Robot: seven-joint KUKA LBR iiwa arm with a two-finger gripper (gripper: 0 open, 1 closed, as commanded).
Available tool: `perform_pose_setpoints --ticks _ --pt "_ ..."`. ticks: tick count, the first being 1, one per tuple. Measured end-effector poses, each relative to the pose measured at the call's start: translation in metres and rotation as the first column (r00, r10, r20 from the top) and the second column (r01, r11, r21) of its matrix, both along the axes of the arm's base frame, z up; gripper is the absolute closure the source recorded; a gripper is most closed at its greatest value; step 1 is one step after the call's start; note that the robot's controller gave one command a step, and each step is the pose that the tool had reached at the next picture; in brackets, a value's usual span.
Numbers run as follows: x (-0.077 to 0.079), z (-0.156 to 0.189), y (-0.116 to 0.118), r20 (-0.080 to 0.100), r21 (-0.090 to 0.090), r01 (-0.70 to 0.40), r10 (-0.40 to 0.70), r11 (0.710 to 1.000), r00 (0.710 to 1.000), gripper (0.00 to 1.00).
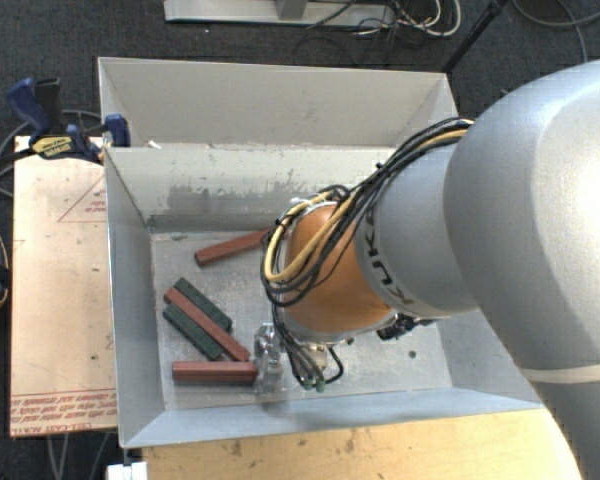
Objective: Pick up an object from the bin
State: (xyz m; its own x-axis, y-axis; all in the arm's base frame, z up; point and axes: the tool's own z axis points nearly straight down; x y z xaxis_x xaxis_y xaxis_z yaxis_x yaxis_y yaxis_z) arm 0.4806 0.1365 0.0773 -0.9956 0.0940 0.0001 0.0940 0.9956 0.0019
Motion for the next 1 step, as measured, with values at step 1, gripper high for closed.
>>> perform_pose_setpoints --ticks 1 --pt "0.0 0.0 0.0 0.0 0.0 0.0 0.0 1.0 1.0 1.0"
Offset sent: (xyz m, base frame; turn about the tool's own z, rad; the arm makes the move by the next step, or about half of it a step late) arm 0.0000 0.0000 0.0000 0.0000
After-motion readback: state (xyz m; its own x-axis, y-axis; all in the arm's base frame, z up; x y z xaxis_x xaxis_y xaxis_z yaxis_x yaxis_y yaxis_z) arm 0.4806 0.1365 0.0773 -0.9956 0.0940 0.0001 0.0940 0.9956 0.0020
